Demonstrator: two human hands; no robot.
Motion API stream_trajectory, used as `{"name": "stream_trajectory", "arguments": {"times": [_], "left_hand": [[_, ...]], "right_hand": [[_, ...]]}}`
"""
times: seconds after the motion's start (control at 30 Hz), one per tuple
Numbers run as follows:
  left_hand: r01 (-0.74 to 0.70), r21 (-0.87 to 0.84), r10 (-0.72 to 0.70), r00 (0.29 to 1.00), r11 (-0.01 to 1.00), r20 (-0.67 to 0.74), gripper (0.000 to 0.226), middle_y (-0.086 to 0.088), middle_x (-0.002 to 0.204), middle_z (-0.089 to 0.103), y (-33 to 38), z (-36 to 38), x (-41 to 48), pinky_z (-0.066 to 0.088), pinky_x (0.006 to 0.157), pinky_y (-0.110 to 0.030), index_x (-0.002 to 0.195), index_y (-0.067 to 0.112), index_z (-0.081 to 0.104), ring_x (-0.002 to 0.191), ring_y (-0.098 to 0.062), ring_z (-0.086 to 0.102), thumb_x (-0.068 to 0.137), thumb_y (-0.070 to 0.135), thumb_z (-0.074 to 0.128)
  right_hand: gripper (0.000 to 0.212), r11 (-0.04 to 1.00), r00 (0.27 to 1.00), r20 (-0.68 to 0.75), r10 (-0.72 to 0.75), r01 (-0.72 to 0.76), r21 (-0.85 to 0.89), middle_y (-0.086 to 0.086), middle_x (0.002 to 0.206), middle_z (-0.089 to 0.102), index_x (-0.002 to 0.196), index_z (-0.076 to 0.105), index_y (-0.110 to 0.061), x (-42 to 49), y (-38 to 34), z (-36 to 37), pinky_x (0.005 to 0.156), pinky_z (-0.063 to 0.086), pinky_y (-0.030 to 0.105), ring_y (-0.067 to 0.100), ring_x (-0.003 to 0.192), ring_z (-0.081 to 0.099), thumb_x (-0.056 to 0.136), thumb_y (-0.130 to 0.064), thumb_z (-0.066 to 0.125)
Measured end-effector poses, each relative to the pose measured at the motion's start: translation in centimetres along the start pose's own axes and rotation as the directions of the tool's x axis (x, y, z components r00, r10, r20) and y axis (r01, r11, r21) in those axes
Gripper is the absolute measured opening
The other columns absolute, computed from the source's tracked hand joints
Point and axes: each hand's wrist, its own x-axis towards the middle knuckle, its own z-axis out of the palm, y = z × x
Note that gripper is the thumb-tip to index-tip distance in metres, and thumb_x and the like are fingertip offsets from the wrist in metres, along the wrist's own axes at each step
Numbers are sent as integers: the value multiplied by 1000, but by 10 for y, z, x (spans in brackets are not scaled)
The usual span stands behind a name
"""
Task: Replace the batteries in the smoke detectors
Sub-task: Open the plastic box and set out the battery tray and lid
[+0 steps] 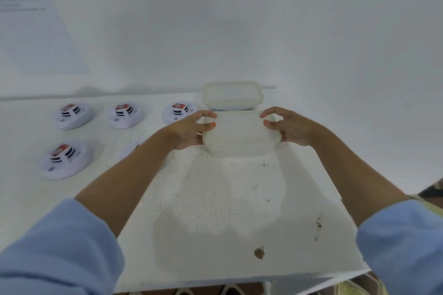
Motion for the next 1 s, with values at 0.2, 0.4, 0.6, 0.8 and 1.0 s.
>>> {"name": "stream_trajectory", "arguments": {"times": [0.2,0.4,0.6,0.8,1.0], "left_hand": [[-29,106,33,999,994,-37,17,-1,101,59,-3,-5,6,44,97,-40,93,20,61,96,-22,54,93,6,51],[-38,162,43,999,986,-26,16,-5,99,58,0,-4,3,42,90,-38,95,21,60,95,-26,50,93,8,51],[-124,451,157,987,884,-37,13,0,104,52,12,1,4,42,76,-30,104,22,59,94,-19,47,94,17,53],[146,799,397,807,584,-438,59,-17,112,52,14,33,4,42,66,-35,122,5,36,88,-28,55,86,45,60],[39,395,59,971,918,-232,68,-13,118,49,25,36,6,57,76,-39,132,13,29,100,-29,59,80,17,72]], "right_hand": [[20,998,998,60,26,-30,63,8,106,55,93,62,-25,2,0,0,98,41,50,27,96,51,75,-22,69],[10,986,989,-136,-51,28,-165,13,88,43,85,63,-25,2,-4,1,73,41,35,25,77,43,82,-17,69],[72,929,1000,-7,-16,12,-369,1,118,48,137,35,-39,-10,-12,0,91,42,30,21,108,50,79,-19,72],[62,900,984,81,160,-112,-421,10,94,64,135,36,-34,-25,-27,0,90,47,32,22,87,63,82,-25,68],[46,990,989,114,93,-80,-114,2,96,61,128,46,-39,-16,-10,16,79,52,34,22,83,58,89,-22,61]]}}
